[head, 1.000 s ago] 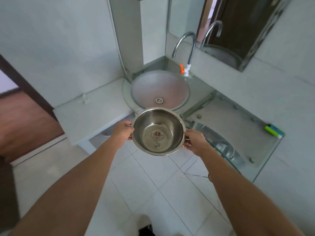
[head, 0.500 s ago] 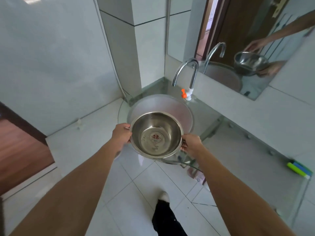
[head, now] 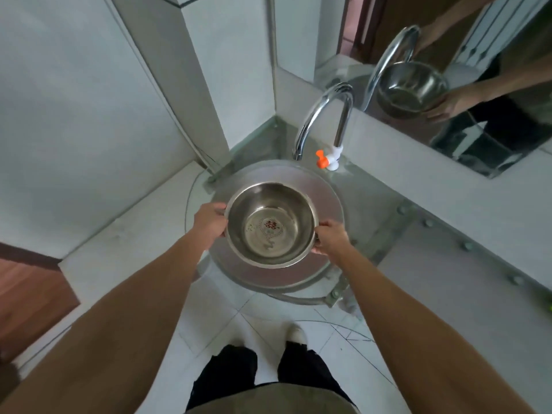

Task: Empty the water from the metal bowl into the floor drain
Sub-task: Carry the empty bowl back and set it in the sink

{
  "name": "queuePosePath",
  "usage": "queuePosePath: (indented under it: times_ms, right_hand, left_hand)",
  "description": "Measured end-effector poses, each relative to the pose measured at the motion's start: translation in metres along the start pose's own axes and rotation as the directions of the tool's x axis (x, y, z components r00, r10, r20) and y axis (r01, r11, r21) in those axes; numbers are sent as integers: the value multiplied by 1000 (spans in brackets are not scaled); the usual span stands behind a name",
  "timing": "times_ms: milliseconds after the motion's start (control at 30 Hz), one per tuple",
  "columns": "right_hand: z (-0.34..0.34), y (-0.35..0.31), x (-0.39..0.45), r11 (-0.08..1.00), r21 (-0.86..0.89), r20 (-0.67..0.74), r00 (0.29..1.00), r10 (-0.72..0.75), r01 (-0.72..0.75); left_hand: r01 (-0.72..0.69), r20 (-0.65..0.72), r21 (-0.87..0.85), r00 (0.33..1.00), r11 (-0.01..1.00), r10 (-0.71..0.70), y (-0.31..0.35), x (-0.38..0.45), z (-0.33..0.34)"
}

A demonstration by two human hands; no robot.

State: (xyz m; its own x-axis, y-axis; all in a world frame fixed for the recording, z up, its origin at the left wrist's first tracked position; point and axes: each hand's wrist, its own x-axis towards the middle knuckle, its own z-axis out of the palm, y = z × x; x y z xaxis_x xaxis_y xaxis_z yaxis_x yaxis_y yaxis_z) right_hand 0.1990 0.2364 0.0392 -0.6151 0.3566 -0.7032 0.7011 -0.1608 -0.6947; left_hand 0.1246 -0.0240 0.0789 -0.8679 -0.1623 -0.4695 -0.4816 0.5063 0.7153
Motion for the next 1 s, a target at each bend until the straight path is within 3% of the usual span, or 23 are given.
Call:
queuePosePath:
  times_ms: [167,300,667,867,1000]
  right_hand:
    - [7,5,15,998,-30,-73,996,52,-54]
    - [21,3,25,993,-54,-215,972,92,-105]
    - [82,21,44,975,36,-463,861,212,-221]
    - [90,31,39,969,79,-497,833,242,-234]
    - [90,39,37,967,88,-497,831,250,-238]
  left_hand:
    - [-47,91,165,995,985,33,3,48,16]
    - [-106,173,280,983,954,58,9,90,29]
    - [-111,434,368,899,923,-65,10,172,40]
    - [-124,461,411,883,903,-88,-1,180,50]
    - [-214,481,420,876,882,-17,-5,180,56]
